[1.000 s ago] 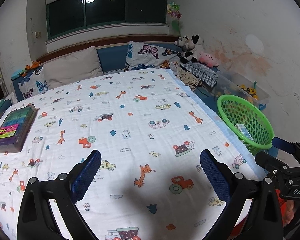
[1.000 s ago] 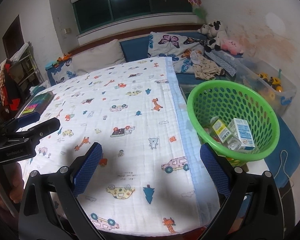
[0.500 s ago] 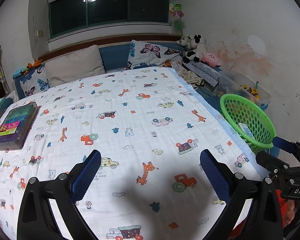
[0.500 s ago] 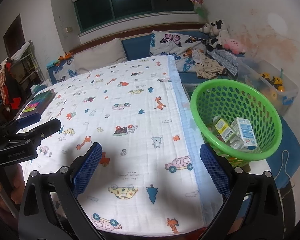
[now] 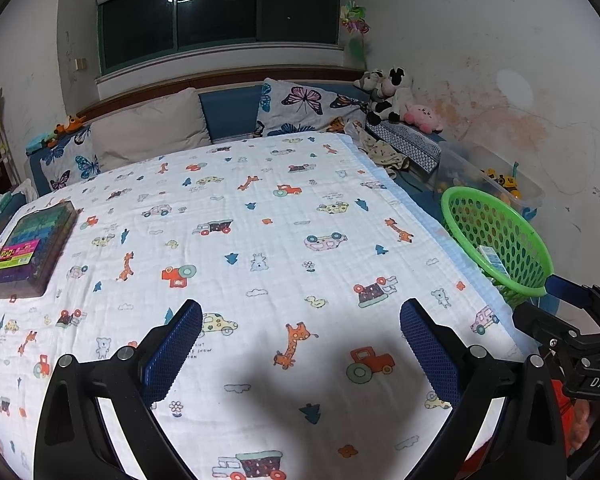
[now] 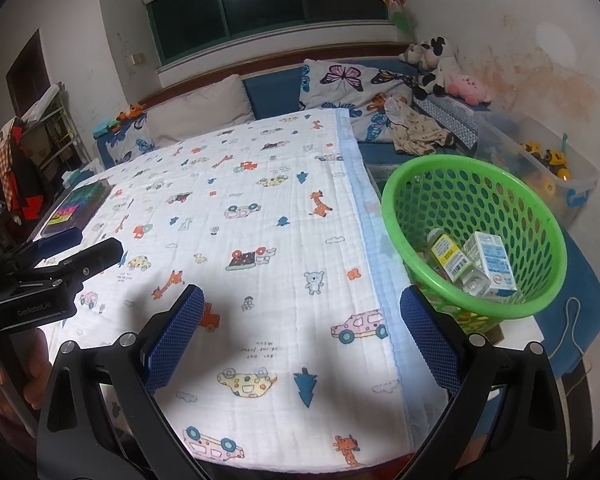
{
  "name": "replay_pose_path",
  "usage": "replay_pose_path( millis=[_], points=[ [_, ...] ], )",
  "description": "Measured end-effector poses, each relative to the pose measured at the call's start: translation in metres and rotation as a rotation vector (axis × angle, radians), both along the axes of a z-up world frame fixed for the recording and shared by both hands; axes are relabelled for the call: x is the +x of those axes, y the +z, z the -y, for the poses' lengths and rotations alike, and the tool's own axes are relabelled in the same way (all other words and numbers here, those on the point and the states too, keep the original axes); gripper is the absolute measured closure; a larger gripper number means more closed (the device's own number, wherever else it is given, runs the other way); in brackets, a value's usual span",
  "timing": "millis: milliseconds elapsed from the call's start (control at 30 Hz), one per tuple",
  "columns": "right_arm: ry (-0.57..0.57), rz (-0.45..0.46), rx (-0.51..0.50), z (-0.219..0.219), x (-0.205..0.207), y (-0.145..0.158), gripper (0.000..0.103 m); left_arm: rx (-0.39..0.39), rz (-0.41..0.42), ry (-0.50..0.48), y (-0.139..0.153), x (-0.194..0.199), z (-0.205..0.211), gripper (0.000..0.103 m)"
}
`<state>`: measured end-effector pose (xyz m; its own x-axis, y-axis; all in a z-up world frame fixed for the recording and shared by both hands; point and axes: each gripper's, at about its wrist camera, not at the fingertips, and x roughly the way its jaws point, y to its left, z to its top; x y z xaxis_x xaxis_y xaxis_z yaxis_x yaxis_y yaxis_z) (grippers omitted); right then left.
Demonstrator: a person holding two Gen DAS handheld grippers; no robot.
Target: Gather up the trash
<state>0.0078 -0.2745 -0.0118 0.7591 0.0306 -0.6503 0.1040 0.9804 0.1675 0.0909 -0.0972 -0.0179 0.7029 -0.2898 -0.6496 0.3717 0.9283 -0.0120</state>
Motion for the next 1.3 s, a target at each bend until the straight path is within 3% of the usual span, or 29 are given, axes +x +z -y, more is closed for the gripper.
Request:
replay_pose_path(
  millis=[1300],
  points=[
    [0.009,-0.007,0.005,-0.0032,0.0001,-0.0064,0.005,0.001,-0.003,0.015,-0.0065,0.0011,-0.0028,0.007]
  ],
)
